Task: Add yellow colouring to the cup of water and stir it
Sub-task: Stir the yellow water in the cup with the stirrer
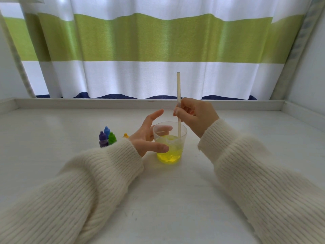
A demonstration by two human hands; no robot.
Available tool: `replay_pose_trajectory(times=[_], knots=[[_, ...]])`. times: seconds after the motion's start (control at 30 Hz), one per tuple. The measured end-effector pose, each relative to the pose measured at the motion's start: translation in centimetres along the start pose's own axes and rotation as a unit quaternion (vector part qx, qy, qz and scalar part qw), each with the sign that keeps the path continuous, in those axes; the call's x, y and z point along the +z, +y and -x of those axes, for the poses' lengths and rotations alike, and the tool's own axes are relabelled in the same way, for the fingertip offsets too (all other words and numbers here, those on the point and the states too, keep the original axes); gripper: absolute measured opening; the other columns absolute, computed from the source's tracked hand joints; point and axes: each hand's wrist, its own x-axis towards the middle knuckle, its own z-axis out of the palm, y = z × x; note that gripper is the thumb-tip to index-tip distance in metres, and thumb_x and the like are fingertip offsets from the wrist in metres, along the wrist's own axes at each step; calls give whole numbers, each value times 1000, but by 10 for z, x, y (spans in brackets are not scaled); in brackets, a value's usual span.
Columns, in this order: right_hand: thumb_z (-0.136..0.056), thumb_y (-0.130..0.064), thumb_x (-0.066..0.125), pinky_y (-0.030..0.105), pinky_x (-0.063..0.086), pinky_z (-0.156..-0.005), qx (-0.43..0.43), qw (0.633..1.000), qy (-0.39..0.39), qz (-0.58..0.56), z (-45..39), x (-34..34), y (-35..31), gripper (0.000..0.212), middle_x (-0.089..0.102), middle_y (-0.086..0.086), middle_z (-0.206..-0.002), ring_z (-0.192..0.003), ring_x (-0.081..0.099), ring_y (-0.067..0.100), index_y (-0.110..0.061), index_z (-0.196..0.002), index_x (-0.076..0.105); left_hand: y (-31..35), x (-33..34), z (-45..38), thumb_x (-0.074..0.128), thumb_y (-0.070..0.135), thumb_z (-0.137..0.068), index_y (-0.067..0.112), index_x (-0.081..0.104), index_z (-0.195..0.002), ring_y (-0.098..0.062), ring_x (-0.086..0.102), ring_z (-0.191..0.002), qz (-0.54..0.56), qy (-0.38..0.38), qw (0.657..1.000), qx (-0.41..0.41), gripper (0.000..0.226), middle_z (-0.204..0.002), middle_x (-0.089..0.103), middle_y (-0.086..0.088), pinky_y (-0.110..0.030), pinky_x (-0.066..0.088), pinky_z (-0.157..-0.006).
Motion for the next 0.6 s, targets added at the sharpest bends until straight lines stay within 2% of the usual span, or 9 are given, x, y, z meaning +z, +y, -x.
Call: replay_pose_trajectory(times=[0.13,0.3,0.37,0.5,0.6], knots=[[-86,-28,52,38,54,-75,13,999,-15,-41,0,2,-2,17,67,6,-77,-75,64,22,-16,-81,62,0,0,-1,75,0,-54,61,31,-109,3,57,-98,1,1,1000,-3,93,-104,63,21,-18,51,-68],[-87,-26,54,26,53,-74,14,995,-36,-94,2,3,-7,13,65,-7,-74,-72,64,9,-19,-81,63,1,0,0,77,3,-51,60,31,-108,-1,57,-101,3,0,1000,-9,93,-104,64,19,-22,51,-74],[-88,-26,54,26,53,-75,14,993,-43,-110,3,3,-9,14,65,-6,-73,-73,64,10,-17,-84,64,3,1,0,77,5,-49,58,30,-111,-1,57,-102,5,-2,1000,-9,94,-105,64,17,-25,49,-79],[-88,-25,53,26,52,-76,10,993,-48,-110,4,3,-11,17,65,-2,-77,-75,63,13,-12,-91,65,4,2,0,74,1,-53,54,27,-115,0,58,-100,7,-2,1000,-8,94,-104,65,15,-24,50,-78],[-89,-25,53,22,50,-73,6,994,-44,-96,4,4,-11,18,63,-5,-75,-72,61,9,-13,-93,65,5,3,0,74,1,-52,54,28,-114,1,58,-99,10,3,1000,-8,94,-105,62,14,-25,50,-78]])
